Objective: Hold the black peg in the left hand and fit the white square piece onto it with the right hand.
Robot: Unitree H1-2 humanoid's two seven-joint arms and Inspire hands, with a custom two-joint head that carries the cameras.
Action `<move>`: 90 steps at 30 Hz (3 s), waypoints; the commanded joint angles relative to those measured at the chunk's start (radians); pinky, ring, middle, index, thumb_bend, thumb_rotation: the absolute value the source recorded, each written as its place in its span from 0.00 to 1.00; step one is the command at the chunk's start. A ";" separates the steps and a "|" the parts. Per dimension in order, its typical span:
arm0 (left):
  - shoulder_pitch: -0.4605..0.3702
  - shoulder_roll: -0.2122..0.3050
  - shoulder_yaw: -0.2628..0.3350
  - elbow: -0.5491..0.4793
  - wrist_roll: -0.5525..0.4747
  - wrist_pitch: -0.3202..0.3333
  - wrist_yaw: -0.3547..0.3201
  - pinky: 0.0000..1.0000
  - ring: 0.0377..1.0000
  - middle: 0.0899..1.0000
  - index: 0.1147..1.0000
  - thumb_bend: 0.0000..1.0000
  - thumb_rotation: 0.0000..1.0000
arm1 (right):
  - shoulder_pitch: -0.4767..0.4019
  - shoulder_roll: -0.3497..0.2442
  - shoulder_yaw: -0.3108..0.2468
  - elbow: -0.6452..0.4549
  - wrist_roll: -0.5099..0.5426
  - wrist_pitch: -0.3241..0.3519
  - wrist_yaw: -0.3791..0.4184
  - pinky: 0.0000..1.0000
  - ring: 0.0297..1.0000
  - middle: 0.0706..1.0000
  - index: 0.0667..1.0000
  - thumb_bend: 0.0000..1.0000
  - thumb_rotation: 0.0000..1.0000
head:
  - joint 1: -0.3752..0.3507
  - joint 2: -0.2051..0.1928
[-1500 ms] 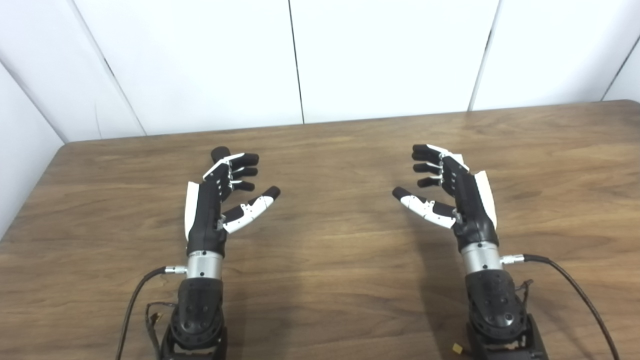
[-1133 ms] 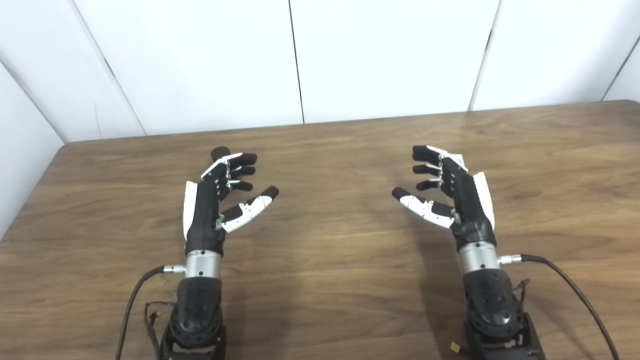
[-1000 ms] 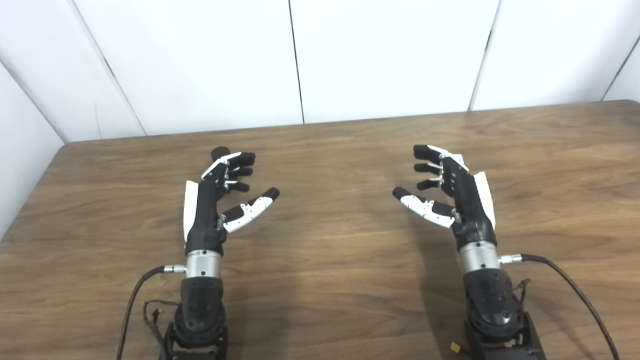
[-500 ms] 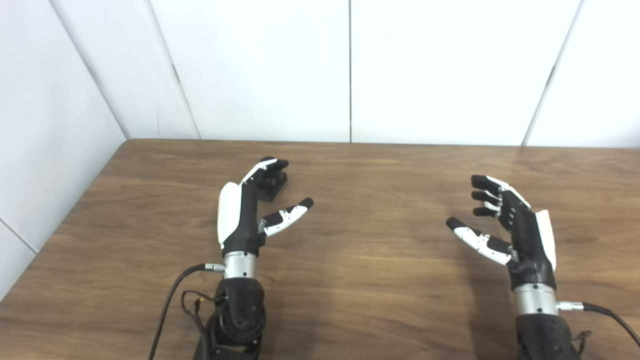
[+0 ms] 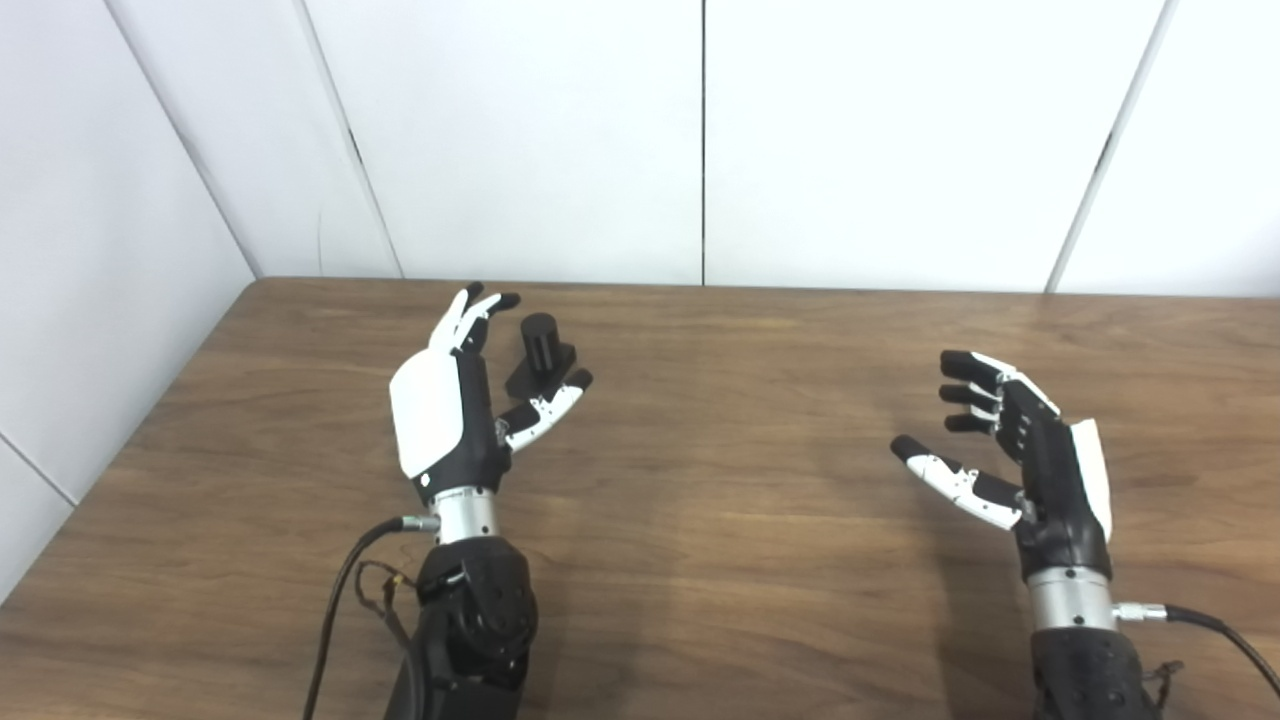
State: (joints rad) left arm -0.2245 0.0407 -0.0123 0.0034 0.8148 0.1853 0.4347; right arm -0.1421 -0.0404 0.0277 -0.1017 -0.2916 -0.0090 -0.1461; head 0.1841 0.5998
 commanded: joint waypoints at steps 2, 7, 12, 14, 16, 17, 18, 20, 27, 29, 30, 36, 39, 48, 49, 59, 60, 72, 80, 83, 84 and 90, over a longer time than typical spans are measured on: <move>-0.063 0.032 -0.002 0.021 0.054 0.025 0.052 0.78 0.94 0.94 0.74 0.80 0.38 | -0.034 0.004 -0.001 -0.038 -0.004 -0.020 -0.003 0.60 0.70 0.75 0.72 0.70 0.08 | -0.002 0.002; -0.096 0.055 -0.007 0.072 0.061 0.053 0.067 0.86 0.97 0.96 0.74 0.82 0.39 | -0.034 0.005 0.000 -0.041 -0.008 -0.016 -0.004 0.59 0.69 0.75 0.72 0.70 0.08 | -0.010 0.005; -0.123 0.082 -0.020 0.116 0.065 0.079 0.060 0.95 1.00 0.97 0.72 0.82 0.41 | -0.034 0.004 -0.001 -0.042 -0.012 -0.016 -0.004 0.60 0.70 0.75 0.72 0.70 0.09 | -0.016 0.007; -0.139 0.099 -0.035 0.139 0.087 0.120 0.035 0.98 1.00 0.98 0.72 0.82 0.45 | -0.036 0.003 -0.002 -0.038 -0.009 -0.021 -0.005 0.59 0.69 0.75 0.72 0.70 0.09 | -0.017 0.007; -0.156 0.113 -0.048 0.162 0.106 0.166 0.006 1.00 1.00 1.00 0.71 0.85 0.50 | -0.038 0.005 -0.003 -0.036 -0.005 -0.022 -0.004 0.58 0.69 0.75 0.72 0.70 0.09 | -0.017 0.008; -0.162 0.120 -0.055 0.171 0.113 0.185 -0.006 1.00 1.00 1.00 0.71 0.86 0.51 | -0.038 0.006 -0.003 -0.036 -0.005 -0.021 -0.005 0.58 0.69 0.75 0.72 0.70 0.10 | -0.020 0.007; -0.168 0.126 -0.063 0.177 0.118 0.204 -0.018 1.00 1.00 1.00 0.71 0.87 0.52 | -0.038 0.007 -0.003 -0.035 -0.004 -0.021 -0.005 0.58 0.69 0.75 0.71 0.71 0.10 | -0.021 0.007; -0.182 0.141 -0.079 0.194 0.127 0.238 -0.043 1.00 1.00 1.00 0.69 0.88 0.53 | -0.037 0.010 -0.004 -0.036 0.000 -0.021 -0.005 0.59 0.69 0.75 0.71 0.71 0.11 | -0.024 0.007; -0.216 0.175 -0.110 0.252 0.105 0.262 -0.060 1.00 1.00 1.00 0.57 0.90 0.50 | -0.033 0.012 -0.002 -0.041 -0.005 -0.018 -0.007 0.61 0.70 0.75 0.71 0.71 0.12 | -0.027 0.011; -0.225 0.181 -0.119 0.270 0.105 0.271 -0.073 1.00 1.00 0.99 0.56 0.91 0.51 | -0.033 0.014 -0.003 -0.043 -0.006 -0.017 -0.007 0.62 0.70 0.75 0.72 0.70 0.13 | -0.029 0.012; -0.231 0.185 -0.124 0.282 0.106 0.276 -0.082 1.00 1.00 0.99 0.55 0.91 0.52 | -0.033 0.014 -0.003 -0.043 -0.007 -0.019 -0.008 0.61 0.69 0.75 0.71 0.70 0.13 | -0.030 0.011; -0.273 0.205 -0.139 0.360 0.137 0.284 -0.164 1.00 1.00 0.96 0.52 0.90 0.58 | -0.036 0.009 -0.001 -0.037 -0.018 -0.036 -0.013 0.57 0.68 0.73 0.70 0.70 0.13 | -0.037 0.013; -0.309 0.215 -0.129 0.382 0.168 0.284 -0.273 1.00 1.00 0.93 0.54 0.91 0.59 | -0.035 0.008 -0.001 -0.038 -0.015 -0.036 -0.012 0.56 0.68 0.73 0.70 0.69 0.13 | -0.039 0.013; -0.416 0.263 -0.143 0.389 0.340 0.284 -0.628 0.97 0.94 0.87 0.56 0.90 0.56 | -0.033 0.017 0.004 -0.039 -0.017 -0.030 -0.014 0.59 0.69 0.74 0.70 0.69 0.11 | -0.043 0.016; -0.423 0.269 -0.151 0.393 0.351 0.284 -0.643 0.98 0.94 0.86 0.54 0.90 0.54 | -0.032 0.018 0.005 -0.040 -0.015 -0.031 -0.013 0.59 0.69 0.75 0.70 0.69 0.11 | -0.045 0.017; -0.464 0.362 -0.255 0.416 0.293 0.248 -0.688 1.00 0.93 0.86 0.54 0.82 0.41 | -0.028 0.010 -0.001 -0.053 -0.037 -0.030 -0.024 0.56 0.67 0.72 0.69 0.69 0.12 | -0.055 0.023; -0.468 0.372 -0.263 0.418 0.282 0.237 -0.699 1.00 0.93 0.86 0.55 0.82 0.40 | -0.028 0.009 -0.002 -0.052 -0.040 -0.031 -0.026 0.56 0.67 0.72 0.69 0.69 0.13 | -0.055 0.023; -0.469 0.438 -0.323 0.400 0.194 0.196 -0.780 0.97 0.90 0.83 0.55 0.81 0.33 | -0.034 0.007 -0.010 -0.065 -0.042 -0.023 -0.028 0.57 0.66 0.72 0.68 0.69 0.14 | -0.059 0.028; -0.455 0.445 -0.314 0.382 0.088 0.149 -0.786 1.00 0.91 0.84 0.51 0.73 0.15 | -0.036 0.005 -0.016 -0.070 -0.042 -0.021 -0.027 0.56 0.66 0.71 0.69 0.68 0.16 | -0.062 0.031; -0.454 0.450 -0.320 0.380 0.067 0.127 -0.785 1.00 0.91 0.84 0.44 0.55 0.08 | -0.036 0.005 -0.017 -0.069 -0.044 -0.024 -0.028 0.56 0.66 0.71 0.68 0.68 0.16 | -0.066 0.033; -0.453 0.450 -0.321 0.378 0.061 0.123 -0.784 1.00 0.91 0.84 0.43 0.53 0.08 | -0.037 0.005 -0.017 -0.070 -0.047 -0.025 -0.030 0.56 0.66 0.71 0.68 0.68 0.16 | -0.068 0.034; -0.443 0.458 -0.323 0.369 0.030 0.085 -0.766 1.00 0.91 0.84 0.42 0.52 0.07 | -0.038 0.010 -0.023 -0.079 -0.046 -0.010 -0.029 0.57 0.67 0.72 0.68 0.69 0.19 | -0.080 0.037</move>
State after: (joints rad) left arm -0.6505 0.4683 -0.3334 0.3893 0.8543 0.2916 -0.3442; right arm -0.1418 -0.0357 0.0089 -0.1370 -0.3359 -0.0065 -0.1647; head 0.1043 0.6366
